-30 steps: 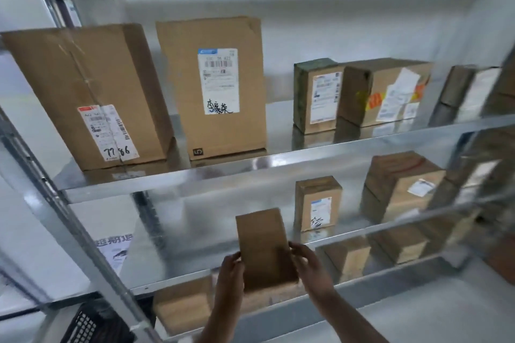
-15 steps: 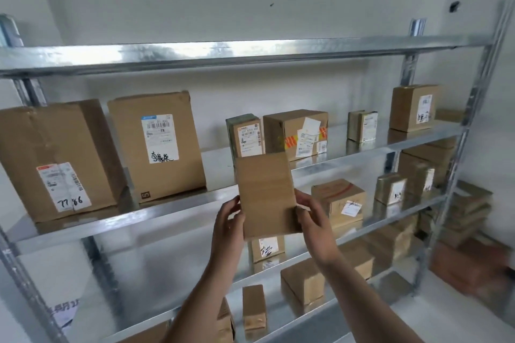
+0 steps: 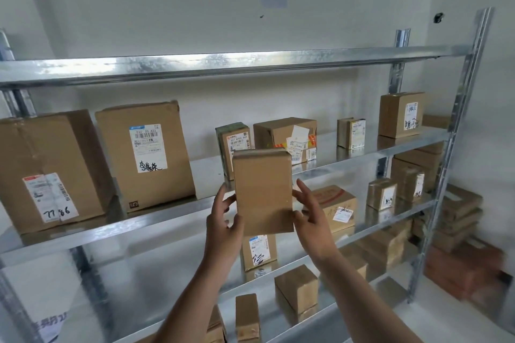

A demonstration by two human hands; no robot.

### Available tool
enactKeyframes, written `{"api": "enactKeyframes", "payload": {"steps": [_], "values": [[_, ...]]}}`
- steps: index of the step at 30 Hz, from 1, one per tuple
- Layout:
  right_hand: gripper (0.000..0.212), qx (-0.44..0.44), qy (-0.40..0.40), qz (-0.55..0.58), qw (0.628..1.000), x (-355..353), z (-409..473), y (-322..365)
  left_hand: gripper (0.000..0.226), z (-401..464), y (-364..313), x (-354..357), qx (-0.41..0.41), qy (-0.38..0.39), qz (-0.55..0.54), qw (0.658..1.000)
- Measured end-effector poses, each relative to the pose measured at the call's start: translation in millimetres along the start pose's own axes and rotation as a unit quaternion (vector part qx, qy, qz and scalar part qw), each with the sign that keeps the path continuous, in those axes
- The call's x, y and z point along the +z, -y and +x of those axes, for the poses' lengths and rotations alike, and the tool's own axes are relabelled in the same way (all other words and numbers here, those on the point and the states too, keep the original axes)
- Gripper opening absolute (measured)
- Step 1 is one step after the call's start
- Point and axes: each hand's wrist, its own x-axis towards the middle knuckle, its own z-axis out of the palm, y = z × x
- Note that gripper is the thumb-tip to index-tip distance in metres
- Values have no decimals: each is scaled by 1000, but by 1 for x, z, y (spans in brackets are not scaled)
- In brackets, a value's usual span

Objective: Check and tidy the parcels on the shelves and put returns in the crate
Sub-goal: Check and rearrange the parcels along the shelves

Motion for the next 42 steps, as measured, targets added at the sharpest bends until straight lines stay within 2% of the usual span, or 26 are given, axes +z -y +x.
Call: {"api": "enactKeyframes", "payload": {"steps": [2, 4, 7, 11, 15, 17, 20, 23, 25, 28, 31, 34, 42], "values": [[49, -17, -5, 21, 1000, -4, 0, 1, 68, -1, -7, -1, 12, 2, -6, 1000], [44, -36, 1, 47, 998, -8, 2, 0, 68, -1, -12, -4, -3, 16, -83, 996], [44, -38, 20, 31, 999, -14, 6, 0, 58, -1, -20, -8, -38, 22, -153, 987], [49, -34, 13, -8, 999, -12, 0, 8, 48, -7, -23, -6, -46, 24, -154, 987], [47, -12, 22, 55, 998, -9, -3, 14, 38, -13, -33, -10, -47, 42, -160, 985], [42, 8, 16, 100, 995, -9, -3, 18, 35, -12, -37, -16, -45, 38, -155, 986], [45, -1, 15, 115, 993, -7, -6, 35, 41, -14, -47, -25, 10, 40, -118, 992], [55, -10, 27, 109, 994, -2, -7, 53, 26, -15, -57, -31, 59, 12, -107, 992], [55, -18, 39, 108, 993, 4, -8, 60, 24, -17, -62, -35, 80, 22, -106, 991], [36, -47, 59, 108, 991, 12, -8, 61, 32, -18, -60, -44, 105, 20, -80, 991], [42, -58, 68, 113, 990, 18, -13, 61, 48, -15, -47, -54, 120, 16, -3, 993], [45, -91, 66, 34, 993, 34, -13, 55, 55, -19, -37, -62, 105, 0, 30, 994], [38, -34, 160, -13, 986, 118, -25, -23, 56, -40, 38, -124, -38, -57, 38, 997]]}}
